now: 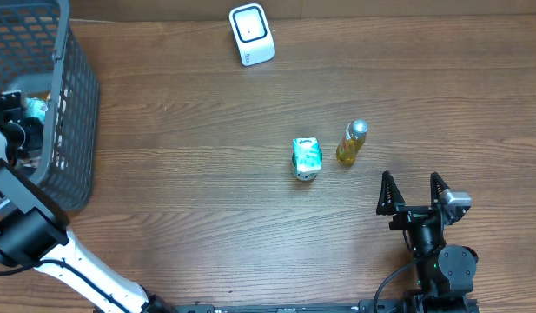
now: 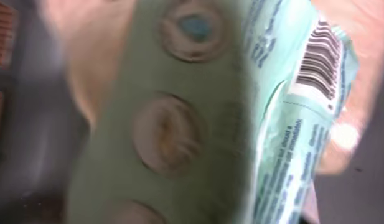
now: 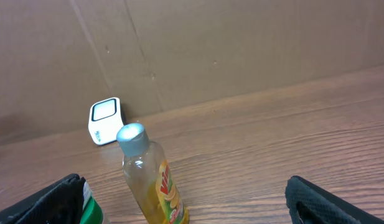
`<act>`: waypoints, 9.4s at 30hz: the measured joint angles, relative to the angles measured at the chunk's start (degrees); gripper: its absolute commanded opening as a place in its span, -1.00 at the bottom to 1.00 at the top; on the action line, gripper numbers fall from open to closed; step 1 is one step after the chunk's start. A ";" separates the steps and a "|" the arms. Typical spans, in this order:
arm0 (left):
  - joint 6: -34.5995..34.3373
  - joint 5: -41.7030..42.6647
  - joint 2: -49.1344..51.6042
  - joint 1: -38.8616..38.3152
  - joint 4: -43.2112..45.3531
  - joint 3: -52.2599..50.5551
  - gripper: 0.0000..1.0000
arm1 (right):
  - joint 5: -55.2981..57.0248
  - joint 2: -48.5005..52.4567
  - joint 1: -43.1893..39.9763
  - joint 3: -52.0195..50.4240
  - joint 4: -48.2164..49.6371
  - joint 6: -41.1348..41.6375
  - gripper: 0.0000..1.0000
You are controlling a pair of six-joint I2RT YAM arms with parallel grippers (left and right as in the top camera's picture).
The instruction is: Scan the item barcode
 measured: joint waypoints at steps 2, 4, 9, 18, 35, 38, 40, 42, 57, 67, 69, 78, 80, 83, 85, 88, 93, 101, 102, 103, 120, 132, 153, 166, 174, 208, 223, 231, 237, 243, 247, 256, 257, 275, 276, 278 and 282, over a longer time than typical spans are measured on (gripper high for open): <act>-0.17 1.16 0.07 -0.04 -2.23 1.27 -0.63 | 0.00 0.00 0.00 0.00 0.02 -0.02 1.00; -0.72 1.49 0.46 -0.07 -4.74 3.17 -0.65 | 0.00 0.00 0.00 -0.02 0.02 0.00 1.00; -3.39 2.03 3.41 -0.07 -12.63 10.71 -0.66 | 0.00 0.00 0.00 0.00 0.04 -0.02 1.00; -8.33 3.15 6.62 -2.01 -25.46 28.92 -0.67 | 0.02 0.00 0.00 0.00 0.02 -0.02 1.00; -21.44 2.86 -15.39 -6.16 -27.74 36.15 -0.67 | 0.02 0.00 0.00 -0.02 0.02 -0.02 1.00; -22.80 2.23 -20.87 -6.34 -27.89 36.54 -0.66 | -0.02 0.00 0.00 0.00 0.04 0.00 1.00; -23.80 2.21 -24.33 -6.71 -29.07 36.89 -0.67 | 0.00 0.00 0.00 -0.02 0.02 -0.04 1.00; -24.46 2.27 -27.32 -7.43 -31.26 37.20 -0.67 | 0.00 0.00 0.00 0.00 0.02 0.00 1.00; -25.42 1.49 -27.43 -30.01 -49.62 37.73 -0.72 | 0.00 0.00 0.00 0.00 0.02 0.00 1.00; -25.40 0.02 -17.51 -42.32 -53.37 37.68 -0.80 | 0.00 0.00 0.00 0.00 0.04 -0.02 1.00; -25.40 -0.46 -15.65 -44.52 -53.33 37.62 -0.81 | 0.00 0.00 0.00 0.00 0.00 -0.02 1.00; -25.40 -6.86 -10.86 -54.29 -52.63 36.22 -0.84 | 0.00 0.00 0.00 0.00 0.02 -0.02 1.00; -25.40 -8.07 -10.75 -56.19 -51.25 34.45 -0.84 | 0.02 0.00 0.00 0.00 0.02 -0.02 1.00; -25.42 -8.83 -10.73 -58.23 -49.07 30.99 -0.86 | 0.00 0.00 0.00 0.00 0.07 -0.02 1.00; -25.44 -9.05 -10.73 -58.97 -47.36 27.47 -0.88 | 0.00 0.00 0.00 0.00 0.02 0.00 1.00; -25.64 -9.42 -10.73 -59.17 -44.72 22.01 -0.89 | 0.00 0.00 0.00 0.00 0.02 -0.04 1.00; -25.64 -9.66 -10.62 -59.17 -39.60 13.25 -0.89 | 0.02 0.00 0.00 -0.02 0.00 0.00 1.00; -25.59 -11.21 -10.62 -59.17 -33.00 0.79 -0.86 | 0.00 0.00 0.00 0.00 0.02 -0.02 1.00; -25.57 -11.98 -10.62 -59.17 -31.82 -1.01 -0.85 | 0.00 0.00 0.00 0.00 0.02 0.00 1.00; -25.55 -12.52 -10.62 -59.17 -30.75 -2.34 -0.85 | 0.00 0.00 0.00 0.00 0.00 -0.02 1.00; -23.78 -14.38 -10.60 -59.14 -30.93 -11.17 0.04 | 0.00 0.00 0.00 0.00 0.02 -0.02 1.00; -22.01 -9.84 -10.60 -59.14 -41.35 -0.46 1.00 | -0.02 0.00 0.00 0.00 0.02 -0.02 1.00; -23.89 10.10 -14.60 -51.67 -29.83 2.23 0.99 | 0.02 0.00 0.00 0.00 0.00 -0.02 1.00; -24.76 7.85 -40.83 -35.19 -28.55 2.60 0.99 | 0.00 0.00 0.00 0.00 0.02 -0.02 1.00; -25.24 0.26 -41.72 -27.28 -28.87 2.64 0.99 | 0.00 0.00 0.00 0.00 0.00 -0.02 1.00; -25.40 -1.09 -40.96 -27.32 -28.89 2.64 0.99 | 0.02 0.00 0.00 0.00 0.02 -0.02 1.00; -25.40 -1.09 -40.96 -27.32 -28.87 2.64 0.99 | -0.02 0.00 0.00 0.00 0.02 -0.02 1.00; -25.40 -1.11 -40.96 -27.32 -28.89 2.64 0.99 | 0.00 0.00 0.00 0.00 0.02 -0.02 1.00; -25.40 -1.29 -40.96 -27.32 -28.89 2.64 0.99 | 0.00 0.00 0.00 0.00 0.02 0.00 1.00; -25.40 -1.29 -40.96 -27.32 -28.89 2.64 0.99 | 0.00 0.00 0.00 0.00 0.04 -0.02 1.00; -25.40 -1.29 -40.96 -27.32 -28.89 2.64 0.99 | 0.00 0.00 0.00 0.00 0.00 -0.02 1.00; -25.40 -1.29 -40.96 -27.32 -28.89 2.64 0.99 | -0.70 0.00 0.00 0.00 0.33 0.04 1.00; -25.40 -1.29 -40.96 -27.32 -28.89 2.64 0.99 | -1.38 0.00 0.00 0.00 0.39 0.02 1.00; -25.40 -1.46 -40.96 -27.32 -29.05 2.64 0.99 | -4.31 6.71 0.00 20.52 -18.82 -0.07 1.00; -25.40 -1.53 -40.96 -27.32 -29.05 2.64 0.99 | -4.09 9.07 0.00 24.30 -21.16 -0.07 1.00; -25.40 -1.60 -40.96 -27.32 -29.05 2.64 0.99 | -3.80 15.19 0.00 32.74 -27.17 -0.15 1.00; -25.40 -1.68 -40.94 -27.32 -29.03 2.64 0.99 | -3.56 29.64 0.00 50.40 -41.13 -0.17 1.00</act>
